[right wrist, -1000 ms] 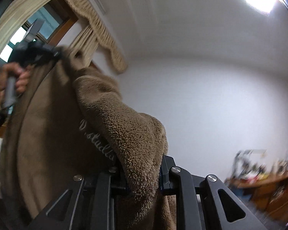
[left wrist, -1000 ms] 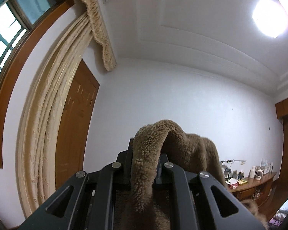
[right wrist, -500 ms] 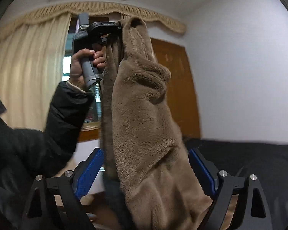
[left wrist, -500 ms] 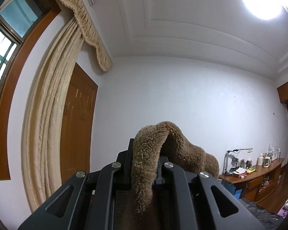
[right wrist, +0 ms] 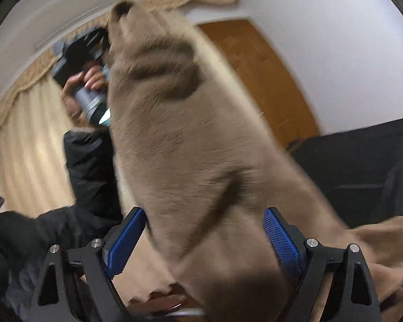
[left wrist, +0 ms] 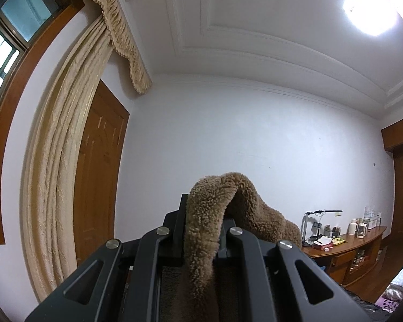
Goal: Fold clothes
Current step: 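Raise the fleece high with both grippers and shake it open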
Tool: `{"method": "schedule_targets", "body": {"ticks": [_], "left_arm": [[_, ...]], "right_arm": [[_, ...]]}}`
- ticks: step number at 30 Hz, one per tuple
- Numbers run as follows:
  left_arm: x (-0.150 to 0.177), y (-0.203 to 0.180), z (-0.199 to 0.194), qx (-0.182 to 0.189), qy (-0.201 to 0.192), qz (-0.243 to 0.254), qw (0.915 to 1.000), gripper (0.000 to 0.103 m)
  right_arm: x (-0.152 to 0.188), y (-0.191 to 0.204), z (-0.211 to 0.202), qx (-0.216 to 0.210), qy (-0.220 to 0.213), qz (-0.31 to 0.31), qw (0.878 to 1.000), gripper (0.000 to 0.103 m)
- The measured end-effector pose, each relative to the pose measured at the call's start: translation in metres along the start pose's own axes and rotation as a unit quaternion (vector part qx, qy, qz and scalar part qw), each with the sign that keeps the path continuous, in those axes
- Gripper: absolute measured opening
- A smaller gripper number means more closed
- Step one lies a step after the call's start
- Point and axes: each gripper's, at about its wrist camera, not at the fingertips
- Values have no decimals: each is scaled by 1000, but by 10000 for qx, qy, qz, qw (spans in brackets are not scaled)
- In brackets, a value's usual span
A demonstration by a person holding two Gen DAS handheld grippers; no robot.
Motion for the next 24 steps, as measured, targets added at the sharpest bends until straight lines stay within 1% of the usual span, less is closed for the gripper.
{"method": "schedule_targets", "body": {"ticks": [1,2,3,5,7,8,9,10,11,12,15,17,18,19,21,23,24], "left_arm": [[-1,2,-1,-24,-6,-1,10000,14],[-1,5,-3,-59,-21,6,10000,14],[-2,8,-5,-109,-44,14,9999,14],[-4,18,-10,-288,-110,12,9995,14],[-7,31,-16,-461,-156,-45,9988,14],[-8,38,-19,-522,-161,-107,9985,14],[-10,44,-22,-554,-160,-176,9982,14],[-11,49,-26,-567,-156,-243,9980,14],[-12,54,-29,-526,-145,-320,9980,14],[-13,57,-32,-464,-139,-379,9981,14],[-17,55,-48,-291,-280,-313,9987,14],[-22,50,-63,-188,-487,-196,9984,14],[-26,48,-73,-152,-608,-145,9979,14],[-30,47,-83,-105,-726,-102,9973,15],[-40,44,-103,-5,-971,-16,9953,17],[-49,37,-124,39,-1236,147,9922,18],[-52,34,-134,35,-1360,233,9904,18]], "right_arm": [[0,5,8,-23,74,-26,10000,79],[-1,8,12,9,101,-29,9999,46],[-3,10,9,165,7,-51,9999,28],[-9,16,0,533,-233,-106,9983,26],[-22,27,-20,1177,-644,-390,9902,24],[-31,36,-37,1635,-975,-600,9799,23],[-41,49,-53,2083,-1326,-839,9654,23],[-50,63,-69,2514,-1670,-1079,9472,23],[-60,77,-85,2936,-2008,-1315,9253,23],[-69,97,-100,3308,-2388,-1642,8981,23],[-85,155,-126,3942,-3219,-2430,8258,23],[-90,196,-132,4263,-3662,-3022,7700,23],[-93,216,-129,4358,-3827,-3237,7476,23],[-95,237,-130,4442,-4030,-3477,7207,23],[-95,267,-133,4574,-4344,-3842,6741,23],[-96,298,-132,4674,-4570,-4153,6327,23],[-95,307,-135,4697,-4642,-4259,6185,23]]}}
Point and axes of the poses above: each gripper's, at about its wrist camera, not at the fingertips, and z roughly the way its jaws point, y to its left, x to its underside, and after that the axes turned 6 degrees about -y, right-handed
